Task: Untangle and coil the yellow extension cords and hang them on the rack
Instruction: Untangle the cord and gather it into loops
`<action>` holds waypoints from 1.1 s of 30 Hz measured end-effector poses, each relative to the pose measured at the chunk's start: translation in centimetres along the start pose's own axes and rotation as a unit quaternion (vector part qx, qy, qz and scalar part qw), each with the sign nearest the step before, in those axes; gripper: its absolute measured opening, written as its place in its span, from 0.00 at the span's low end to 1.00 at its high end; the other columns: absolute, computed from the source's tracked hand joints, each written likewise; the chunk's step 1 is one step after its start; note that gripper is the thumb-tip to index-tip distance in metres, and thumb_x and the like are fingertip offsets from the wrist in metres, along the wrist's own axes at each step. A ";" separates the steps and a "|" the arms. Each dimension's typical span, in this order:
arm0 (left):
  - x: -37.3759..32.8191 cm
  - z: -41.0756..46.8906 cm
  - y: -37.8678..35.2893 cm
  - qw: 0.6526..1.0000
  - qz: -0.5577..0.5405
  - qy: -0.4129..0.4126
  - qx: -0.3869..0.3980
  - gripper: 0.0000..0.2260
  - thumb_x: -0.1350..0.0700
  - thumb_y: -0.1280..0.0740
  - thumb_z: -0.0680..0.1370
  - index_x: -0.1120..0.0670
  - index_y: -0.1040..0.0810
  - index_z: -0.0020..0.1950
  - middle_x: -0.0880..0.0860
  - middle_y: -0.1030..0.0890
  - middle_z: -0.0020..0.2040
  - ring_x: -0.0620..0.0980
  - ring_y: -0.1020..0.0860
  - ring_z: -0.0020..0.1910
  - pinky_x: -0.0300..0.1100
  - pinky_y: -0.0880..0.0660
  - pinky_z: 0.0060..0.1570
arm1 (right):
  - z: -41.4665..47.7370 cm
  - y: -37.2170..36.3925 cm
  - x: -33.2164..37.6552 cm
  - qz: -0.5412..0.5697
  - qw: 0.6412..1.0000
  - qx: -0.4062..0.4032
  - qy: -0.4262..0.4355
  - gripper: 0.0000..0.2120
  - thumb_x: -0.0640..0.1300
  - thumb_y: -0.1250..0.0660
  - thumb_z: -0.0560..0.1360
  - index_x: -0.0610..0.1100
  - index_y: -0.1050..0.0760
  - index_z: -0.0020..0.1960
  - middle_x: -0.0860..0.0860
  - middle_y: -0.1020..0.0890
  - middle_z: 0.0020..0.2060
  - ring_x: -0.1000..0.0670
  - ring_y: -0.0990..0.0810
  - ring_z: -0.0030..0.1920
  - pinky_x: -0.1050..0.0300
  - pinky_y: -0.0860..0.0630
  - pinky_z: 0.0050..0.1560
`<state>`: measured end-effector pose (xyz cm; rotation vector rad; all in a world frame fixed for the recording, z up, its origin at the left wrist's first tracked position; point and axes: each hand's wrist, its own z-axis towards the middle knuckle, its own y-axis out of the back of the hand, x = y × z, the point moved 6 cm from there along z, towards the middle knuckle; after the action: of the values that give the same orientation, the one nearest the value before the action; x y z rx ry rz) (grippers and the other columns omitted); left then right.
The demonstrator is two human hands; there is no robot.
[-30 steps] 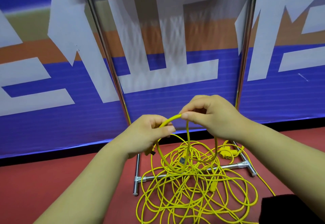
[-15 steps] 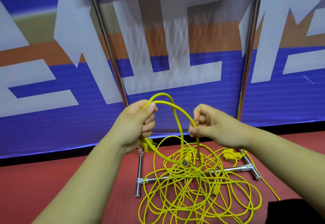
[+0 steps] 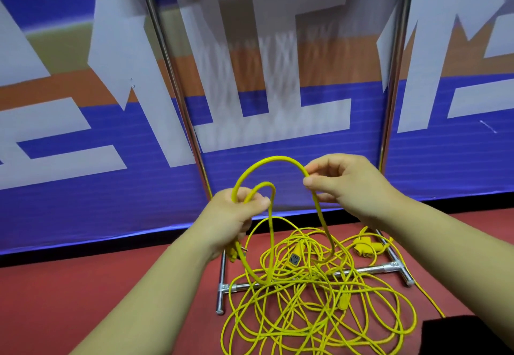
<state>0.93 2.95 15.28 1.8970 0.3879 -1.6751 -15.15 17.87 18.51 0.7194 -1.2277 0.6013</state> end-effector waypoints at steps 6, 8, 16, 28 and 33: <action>2.0 0.3 -3.2 0.999 -0.013 0.036 0.035 0.12 0.56 0.21 0.70 0.55 0.16 0.51 0.50 0.28 0.28 0.46 0.34 0.24 0.38 0.35 0.25 | 0.0 -0.6 0.9 -0.004 1.000 0.008 -0.008 0.04 0.38 0.25 0.72 0.45 0.16 0.46 0.48 0.16 0.36 0.54 0.18 0.38 0.58 0.17 0.44; 1.9 0.4 -4.1 0.998 -0.019 0.037 0.039 0.12 0.59 0.23 0.73 0.56 0.17 0.55 0.47 0.29 0.26 0.44 0.34 0.24 0.37 0.33 0.25 | 0.0 -0.8 0.8 0.020 1.000 0.011 -0.016 0.04 0.37 0.25 0.72 0.44 0.17 0.46 0.48 0.16 0.36 0.53 0.17 0.37 0.58 0.18 0.43; 1.1 0.7 -6.6 0.998 -0.026 0.011 0.064 0.01 0.57 0.26 0.76 0.52 0.16 0.46 0.50 0.28 0.27 0.45 0.34 0.22 0.35 0.36 0.23 | 0.3 -1.3 0.9 0.101 0.994 -0.001 -0.039 0.05 0.36 0.25 0.72 0.41 0.18 0.47 0.47 0.17 0.37 0.52 0.18 0.37 0.55 0.17 0.41; -3.3 0.3 -2.6 0.972 -0.229 -0.040 0.042 0.05 0.56 0.30 0.71 0.55 0.14 0.40 0.50 0.23 0.33 0.41 0.41 0.22 0.32 0.41 0.21 | -0.3 0.3 -2.4 -0.119 0.988 0.092 0.015 0.09 0.43 0.24 0.73 0.47 0.18 0.52 0.48 0.15 0.43 0.54 0.19 0.41 0.48 0.21 0.53; -4.7 -0.3 0.0 0.951 -0.303 -0.056 0.009 0.07 0.57 0.32 0.72 0.54 0.15 0.39 0.49 0.25 0.33 0.39 0.41 0.21 0.31 0.41 0.20 | -0.7 -1.9 -4.4 -0.190 0.967 0.173 -0.005 0.03 0.51 0.27 0.75 0.58 0.16 0.47 0.53 0.14 0.43 0.54 0.17 0.44 0.57 0.22 0.50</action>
<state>0.30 3.85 19.89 1.7873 0.9877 -2.1596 -14.33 17.09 13.83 1.2198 -0.9657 0.4950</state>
